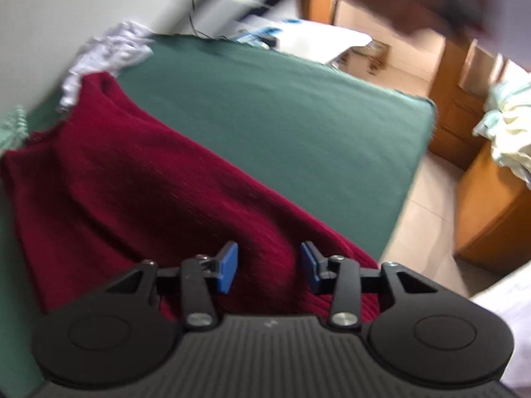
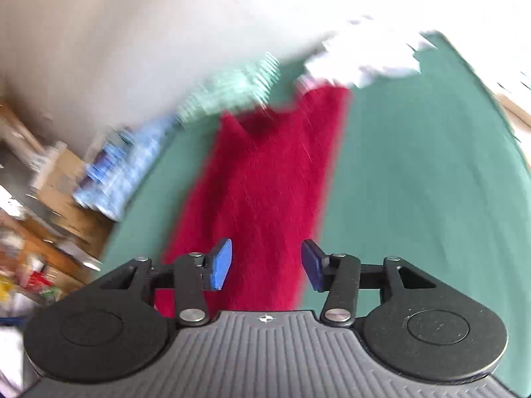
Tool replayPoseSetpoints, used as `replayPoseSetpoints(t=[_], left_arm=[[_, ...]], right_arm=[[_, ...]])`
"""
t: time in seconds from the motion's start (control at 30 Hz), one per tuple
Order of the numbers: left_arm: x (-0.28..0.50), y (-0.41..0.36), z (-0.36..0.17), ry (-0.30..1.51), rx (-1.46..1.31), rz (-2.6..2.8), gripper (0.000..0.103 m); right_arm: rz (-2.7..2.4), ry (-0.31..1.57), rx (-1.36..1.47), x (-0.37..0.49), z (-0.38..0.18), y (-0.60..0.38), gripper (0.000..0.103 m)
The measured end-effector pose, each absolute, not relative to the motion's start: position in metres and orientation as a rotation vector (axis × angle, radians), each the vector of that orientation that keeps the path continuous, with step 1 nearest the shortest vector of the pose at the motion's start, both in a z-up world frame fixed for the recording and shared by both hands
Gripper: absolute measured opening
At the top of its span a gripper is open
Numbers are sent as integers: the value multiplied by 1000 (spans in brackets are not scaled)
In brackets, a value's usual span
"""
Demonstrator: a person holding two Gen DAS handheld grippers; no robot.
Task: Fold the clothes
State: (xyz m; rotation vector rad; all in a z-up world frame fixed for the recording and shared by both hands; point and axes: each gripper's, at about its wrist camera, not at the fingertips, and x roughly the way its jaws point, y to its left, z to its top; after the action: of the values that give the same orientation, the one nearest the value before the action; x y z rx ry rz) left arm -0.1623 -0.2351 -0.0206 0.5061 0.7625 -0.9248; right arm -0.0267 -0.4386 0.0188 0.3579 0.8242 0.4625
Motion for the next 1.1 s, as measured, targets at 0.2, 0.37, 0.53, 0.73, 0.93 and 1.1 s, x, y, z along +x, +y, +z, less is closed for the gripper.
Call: replayPoseSetpoints(t=[0.2,0.37,0.53,0.73,0.93,1.1], left_arm=[[-152,-240,-20,869,458,-892,52],[-155,-250,-21,903,463,-835,55],[-158,-251,-21,923,429,-770,61],[-151,-249,-25,971,391,-696,83],[-145,-251,-25,985,357,-664,85],[-145,-256,-14,974,405,-653,75]], right_arm=[[379,789,357,118,-16,-417,49],[381,956,428,184,-49,-414,5],[365,908,415,198,-73,-412,0],[359,802,358,169,-47,-439,25],[657,729,170,92,-26,-413,36],[817,891,161,112,-57,-380,21]])
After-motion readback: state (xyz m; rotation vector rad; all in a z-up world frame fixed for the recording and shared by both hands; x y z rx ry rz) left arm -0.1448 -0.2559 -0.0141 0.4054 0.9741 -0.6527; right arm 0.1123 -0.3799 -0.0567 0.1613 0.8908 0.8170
